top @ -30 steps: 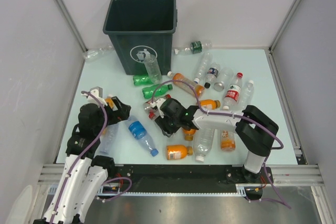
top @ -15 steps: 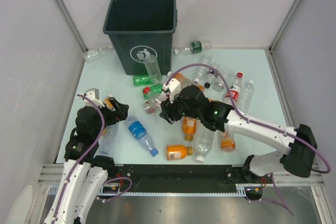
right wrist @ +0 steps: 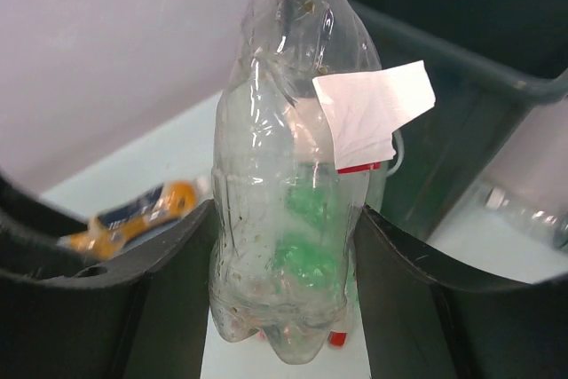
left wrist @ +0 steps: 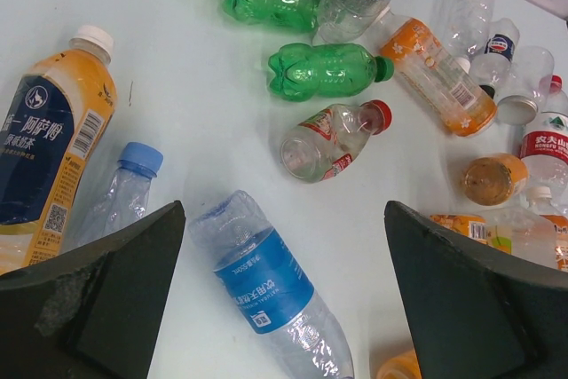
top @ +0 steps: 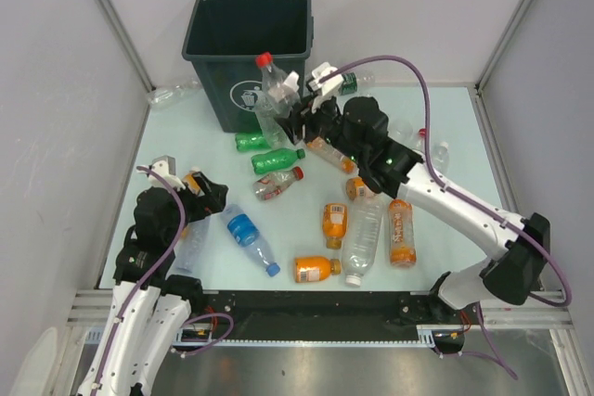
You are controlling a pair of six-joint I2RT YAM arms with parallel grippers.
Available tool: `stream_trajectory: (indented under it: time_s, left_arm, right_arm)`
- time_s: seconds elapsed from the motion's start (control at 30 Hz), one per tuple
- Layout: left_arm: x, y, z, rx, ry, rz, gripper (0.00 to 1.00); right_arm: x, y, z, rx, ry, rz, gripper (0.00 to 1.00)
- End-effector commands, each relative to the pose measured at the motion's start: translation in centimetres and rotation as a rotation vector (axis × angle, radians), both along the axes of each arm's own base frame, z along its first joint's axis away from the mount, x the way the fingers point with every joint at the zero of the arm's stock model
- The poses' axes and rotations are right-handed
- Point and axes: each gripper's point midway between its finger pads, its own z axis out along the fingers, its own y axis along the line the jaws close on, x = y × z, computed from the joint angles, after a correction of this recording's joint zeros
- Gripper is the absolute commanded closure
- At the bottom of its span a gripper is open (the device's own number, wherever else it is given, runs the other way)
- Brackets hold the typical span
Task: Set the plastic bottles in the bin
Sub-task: Place the plastic bottle in the trash bin.
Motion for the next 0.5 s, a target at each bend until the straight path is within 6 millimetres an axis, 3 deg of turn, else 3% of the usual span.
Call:
stream_trajectory:
  time_s: [0.0,0.1,0.13,0.17,0.23,0.3,0.33,0.37,0.4,0.47]
  left_arm:
    - [0.2,-0.6,0.4,-0.015,-0.010,-0.028,0.00]
    - [0.3,-0.7,0.3,-0.013,-0.004,-0.032,0.00]
    - [0.2,-0.7,0.2,-0.012,-0.003,-0.032,0.00]
    - [0.3,-0.7,0.3,-0.013,-0.005,-0.034,0.00]
    - [0.2,-0.7,0.3,-0.012,-0.008,-0.032,0.00]
    - [0.2,-0.7,0.4,-0.014,-0.011,-0.032,0.00]
    - [0.2,-0.6,0.4,-0.012,-0.012,-0.026,0.00]
    - [0.2,-0.6,0.5,-0.012,-0.014,-0.026,0.00]
    - [0.2,-0.5,0.4,-0.010,-0.013,-0.025,0.00]
    - [0.2,-0.6,0.4,-0.010,-0.010,-0.028,0.00]
  right_arm:
    - [4.1,-0.1,4.8,0.143,-0.158,-0.116,0.86]
    - [6.7,0.9,5.8,0.163,-0.200,-0.165,0.86]
    - [8.0,1.8,4.4,0.142,-0.184,-0.180,0.87]
    - [8.4,1.7,6.8,0.178,-0.216,-0.191,0.87]
    - [10.4,2.6,6.1,0.173,-0.203,-0.220,0.88]
    - [11.1,2.7,8.1,0.203,-0.238,-0.233,0.88]
    - [11.6,2.8,8.3,0.210,-0.242,-0.243,0.88]
    - [12.4,3.5,7.2,0.196,-0.236,-0.251,0.88]
    - [12.6,3.4,8.8,0.216,-0.260,-0.256,0.89]
    - [13.7,3.6,8.5,0.217,-0.261,-0.285,0.88]
